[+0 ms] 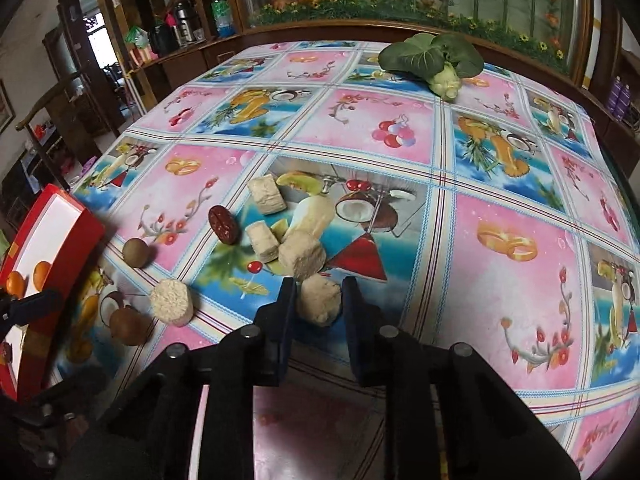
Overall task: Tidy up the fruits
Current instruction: 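Grasp a beige cake with the right tool while the left tool grasps a brown kiwi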
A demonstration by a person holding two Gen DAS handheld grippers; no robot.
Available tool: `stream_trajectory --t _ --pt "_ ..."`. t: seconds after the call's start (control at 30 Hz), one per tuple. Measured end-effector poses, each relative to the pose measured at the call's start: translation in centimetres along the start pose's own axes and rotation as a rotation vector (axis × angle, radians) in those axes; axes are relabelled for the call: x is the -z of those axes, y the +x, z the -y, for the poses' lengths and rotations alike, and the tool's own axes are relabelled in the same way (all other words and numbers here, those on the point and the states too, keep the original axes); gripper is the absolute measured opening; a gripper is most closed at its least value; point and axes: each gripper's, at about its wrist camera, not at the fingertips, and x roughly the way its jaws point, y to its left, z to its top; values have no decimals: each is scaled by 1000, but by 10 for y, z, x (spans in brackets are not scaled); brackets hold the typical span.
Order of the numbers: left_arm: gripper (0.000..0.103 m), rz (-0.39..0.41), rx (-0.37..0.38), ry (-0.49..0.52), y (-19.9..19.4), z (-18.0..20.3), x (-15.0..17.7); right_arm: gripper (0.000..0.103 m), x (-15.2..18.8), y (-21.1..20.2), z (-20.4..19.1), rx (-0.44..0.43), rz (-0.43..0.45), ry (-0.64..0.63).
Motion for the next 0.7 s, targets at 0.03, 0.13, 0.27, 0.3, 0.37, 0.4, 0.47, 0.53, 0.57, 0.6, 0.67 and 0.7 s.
stream_trajectory --t 0.03,0.13,0.27,0.3,0.37,0.4,0.47,0.53,0.57,0.6,0.67,0.7 --pt "78 -6 -5 -2 4 2 -2 25 0 -1 1 -6 0 4" --pt "72 -14 -10 0 13 7 -8 25 0 -4 9 -35 -13 40" --pt "57 -38 -15 -22 25 4 -12 25 -1 -11 19 -68 -19 91" --pt "56 -40 -12 -29 26 4 -12 25 -1 -12 19 -68 -17 98" --pt "50 -32 -8 -31 26 5 -13 25 -2 -17 21 -76 -10 115" --pt "46 -31 -2 -28 27 7 -14 25 -2 -19 22 -79 -3 123" --pt "37 -29 11 -23 27 10 -15 25 -2 -22 22 -79 6 132" --pt "28 -25 26 -11 27 14 -15 25 -2 -24 23 -84 11 142" --pt "25 -22 31 -7 27 16 -16 25 -2 -24 23 -86 12 144" --pt "25 -19 37 -8 27 16 -16 25 -2 -24 22 -87 13 146" --pt "25 -12 49 -17 26 16 -15 25 -2 -24 23 -90 16 149" --pt "25 -9 55 -22 26 16 -15 25 -2 -25 23 -92 19 150"
